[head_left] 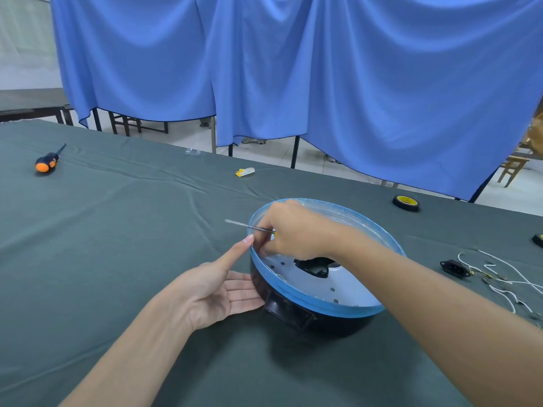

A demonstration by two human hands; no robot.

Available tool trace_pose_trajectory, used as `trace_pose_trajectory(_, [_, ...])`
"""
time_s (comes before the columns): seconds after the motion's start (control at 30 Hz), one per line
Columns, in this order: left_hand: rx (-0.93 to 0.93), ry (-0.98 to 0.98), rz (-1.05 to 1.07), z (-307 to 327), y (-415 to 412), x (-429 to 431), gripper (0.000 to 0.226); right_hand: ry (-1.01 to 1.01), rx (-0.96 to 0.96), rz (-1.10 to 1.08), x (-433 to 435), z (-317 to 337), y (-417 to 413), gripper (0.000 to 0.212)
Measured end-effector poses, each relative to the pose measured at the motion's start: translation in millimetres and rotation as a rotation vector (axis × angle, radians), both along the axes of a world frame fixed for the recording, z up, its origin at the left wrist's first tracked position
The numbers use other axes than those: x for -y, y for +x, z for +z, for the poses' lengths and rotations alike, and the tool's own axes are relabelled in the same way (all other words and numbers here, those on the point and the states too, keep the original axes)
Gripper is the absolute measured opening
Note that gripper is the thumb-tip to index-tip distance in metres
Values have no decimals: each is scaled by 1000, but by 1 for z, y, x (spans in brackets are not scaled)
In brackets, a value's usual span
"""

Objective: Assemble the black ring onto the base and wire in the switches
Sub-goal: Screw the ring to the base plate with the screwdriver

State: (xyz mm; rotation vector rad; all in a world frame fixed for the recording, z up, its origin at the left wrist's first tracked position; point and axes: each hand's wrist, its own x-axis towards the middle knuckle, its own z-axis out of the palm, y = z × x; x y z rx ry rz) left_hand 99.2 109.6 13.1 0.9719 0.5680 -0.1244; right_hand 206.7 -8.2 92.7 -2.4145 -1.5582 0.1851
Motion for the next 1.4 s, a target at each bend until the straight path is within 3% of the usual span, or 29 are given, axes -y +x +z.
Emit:
trace_pose_trajectory(0.07, [-2,1,0,0,0,0,99,-5,23,3,0,-1,-1,9])
trace_pose_trajectory(0.2, [-1,6,14,0,0,2,98,-9,49,-6,1,-4,-2,27])
trace_pose_trajectory(0.37, [2,-2,15,1,0,2,97,4,17,4,3,-4,-1,10])
trace_pose_trajectory(0.63, [3,7,15,1,-1,3,96,24,104,13,1,-8,-4,29])
trace_pose_trajectory(0.83, [-2,22,20,3,-1,4,96,-37,55,25,7,-4,2,10])
trace_pose_trajectory(1.03, [6,16,23,2,-2,4,94,-4,140,96,5,-8,-1,14])
trace_pose_trajectory(1.27, [6,25,19,3,-2,4,92,31,14,45,8,-10,2,16])
trace_pose_trajectory(1.4, [3,31,29,3,-2,6,90,-2,120,16,4,-16,3,24])
